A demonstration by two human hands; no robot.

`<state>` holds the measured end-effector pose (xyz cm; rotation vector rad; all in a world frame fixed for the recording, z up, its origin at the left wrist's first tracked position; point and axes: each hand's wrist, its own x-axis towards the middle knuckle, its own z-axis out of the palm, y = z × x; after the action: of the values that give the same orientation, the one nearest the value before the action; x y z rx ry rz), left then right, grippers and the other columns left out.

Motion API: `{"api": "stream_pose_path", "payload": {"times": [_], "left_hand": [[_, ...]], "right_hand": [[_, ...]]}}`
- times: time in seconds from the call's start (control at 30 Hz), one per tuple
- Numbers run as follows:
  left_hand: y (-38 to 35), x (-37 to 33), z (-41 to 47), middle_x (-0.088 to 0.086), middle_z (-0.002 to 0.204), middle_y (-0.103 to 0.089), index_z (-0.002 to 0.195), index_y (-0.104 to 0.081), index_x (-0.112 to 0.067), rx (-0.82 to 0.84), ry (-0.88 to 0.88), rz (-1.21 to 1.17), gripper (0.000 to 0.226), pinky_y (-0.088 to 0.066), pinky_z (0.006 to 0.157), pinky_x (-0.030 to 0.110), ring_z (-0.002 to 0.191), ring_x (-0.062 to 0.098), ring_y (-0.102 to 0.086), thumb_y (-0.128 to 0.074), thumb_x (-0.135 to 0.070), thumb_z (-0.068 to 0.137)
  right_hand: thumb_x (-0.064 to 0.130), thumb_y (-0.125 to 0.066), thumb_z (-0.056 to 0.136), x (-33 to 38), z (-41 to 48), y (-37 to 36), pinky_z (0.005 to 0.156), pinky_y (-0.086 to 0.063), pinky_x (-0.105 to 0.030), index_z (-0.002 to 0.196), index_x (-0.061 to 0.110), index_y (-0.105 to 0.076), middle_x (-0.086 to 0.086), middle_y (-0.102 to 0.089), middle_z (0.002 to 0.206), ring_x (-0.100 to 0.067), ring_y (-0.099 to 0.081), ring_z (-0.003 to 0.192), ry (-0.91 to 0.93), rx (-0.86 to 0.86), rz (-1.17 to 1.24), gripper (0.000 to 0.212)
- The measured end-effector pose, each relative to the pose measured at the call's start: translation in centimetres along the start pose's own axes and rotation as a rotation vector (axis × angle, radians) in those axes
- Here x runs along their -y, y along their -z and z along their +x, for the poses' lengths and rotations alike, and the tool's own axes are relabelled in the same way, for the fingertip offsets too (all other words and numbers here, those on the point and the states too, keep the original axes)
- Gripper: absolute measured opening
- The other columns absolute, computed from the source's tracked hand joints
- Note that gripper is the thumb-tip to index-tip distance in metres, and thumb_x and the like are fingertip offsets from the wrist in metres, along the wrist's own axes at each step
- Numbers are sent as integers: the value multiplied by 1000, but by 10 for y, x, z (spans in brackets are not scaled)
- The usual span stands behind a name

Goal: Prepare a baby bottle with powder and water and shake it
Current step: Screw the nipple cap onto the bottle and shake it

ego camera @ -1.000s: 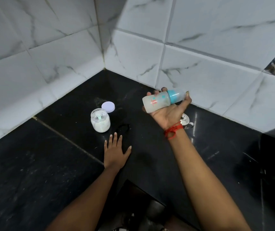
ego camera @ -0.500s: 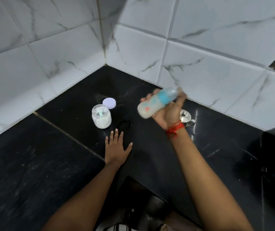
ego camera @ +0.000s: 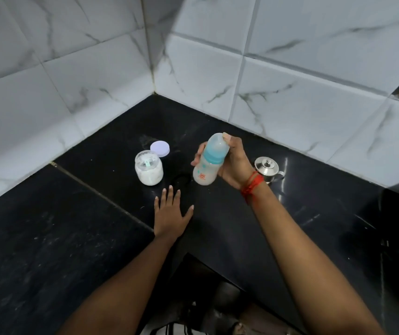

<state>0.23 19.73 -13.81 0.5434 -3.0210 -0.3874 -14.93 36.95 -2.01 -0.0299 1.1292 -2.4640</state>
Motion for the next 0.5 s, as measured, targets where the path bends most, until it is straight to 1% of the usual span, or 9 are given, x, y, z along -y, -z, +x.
{"api": "stream_pose_path", "payload": {"times": [0.03, 0.07, 0.13, 0.2, 0.27, 0.33, 0.37, 0.43, 0.5], "left_hand": [[0, 0, 1, 7, 173, -16, 163, -27, -20, 1, -1, 2, 90, -5, 130, 48, 161, 24, -6, -15, -74, 92], [0, -2, 1, 7, 173, -17, 163, -28, -20, -3, 0, -2, 90, -5, 129, 48, 161, 24, -7, -15, -74, 92], [1, -4, 1, 7, 173, -17, 163, -28, -20, -4, -1, -11, 89, -6, 130, 48, 161, 24, -7, -15, -73, 93], [0, -2, 0, 7, 173, -16, 163, -27, -20, -7, -4, 2, 86, -5, 130, 49, 161, 24, -6, -20, -72, 96], [0, -2, 1, 7, 173, -17, 163, -27, -20, 0, -5, -3, 85, -5, 129, 49, 161, 25, -6, -21, -72, 96], [1, -5, 0, 7, 173, -18, 163, -28, -19, -4, -8, -15, 87, -6, 130, 49, 161, 25, -7, -18, -73, 95], [1, -4, 0, 7, 173, -18, 163, -28, -19, -13, -8, -19, 87, -6, 130, 49, 161, 25, -7, -18, -73, 94], [0, -2, -1, 7, 173, -18, 163, -28, -19, -11, -10, -11, 88, -5, 130, 49, 161, 25, -7, -18, -73, 94], [0, -2, -2, 8, 173, -18, 163, -29, -19, -10, -11, -14, 88, -5, 130, 49, 161, 25, -8, -17, -73, 94]], "right_hand": [[86, -73, 52, 10, -10, -6, 119, -17, -66, 120, 12, -71, -15, -67, 110, -37, -59, 122, -58, -32, -12, 101], [87, -65, 62, 27, -27, -34, 120, -18, -60, 108, 12, -74, -13, -69, 104, -32, -61, 114, -53, -48, 103, 88], [75, -59, 81, 49, -54, -67, 117, -20, -50, 104, 9, -68, -11, -65, 105, -30, -54, 110, 31, -86, 26, 70], [68, -77, 66, 57, -49, -80, 118, -24, -51, 111, 3, -57, -17, -57, 108, -37, -49, 114, 16, 8, -65, 82], [70, -67, 69, 54, -60, -76, 111, -31, -54, 107, 2, -55, -18, -55, 102, -40, -51, 110, -18, 151, 9, 79], [76, -56, 73, 50, -54, -68, 110, -30, -52, 101, 7, -56, -17, -54, 99, -36, -54, 105, 16, 32, 89, 75], [78, -61, 71, 49, -51, -71, 112, -31, -54, 106, 6, -56, -21, -55, 107, -37, -54, 107, -13, -25, 37, 80], [73, -81, 54, 49, -41, -69, 111, -36, -64, 112, 8, -61, -23, -58, 127, -37, -57, 113, -23, 41, 20, 89], [60, -92, 36, 53, -35, -68, 117, -30, -57, 102, 15, -69, -13, -67, 125, -30, -55, 118, 20, 93, 243, 83]]}}
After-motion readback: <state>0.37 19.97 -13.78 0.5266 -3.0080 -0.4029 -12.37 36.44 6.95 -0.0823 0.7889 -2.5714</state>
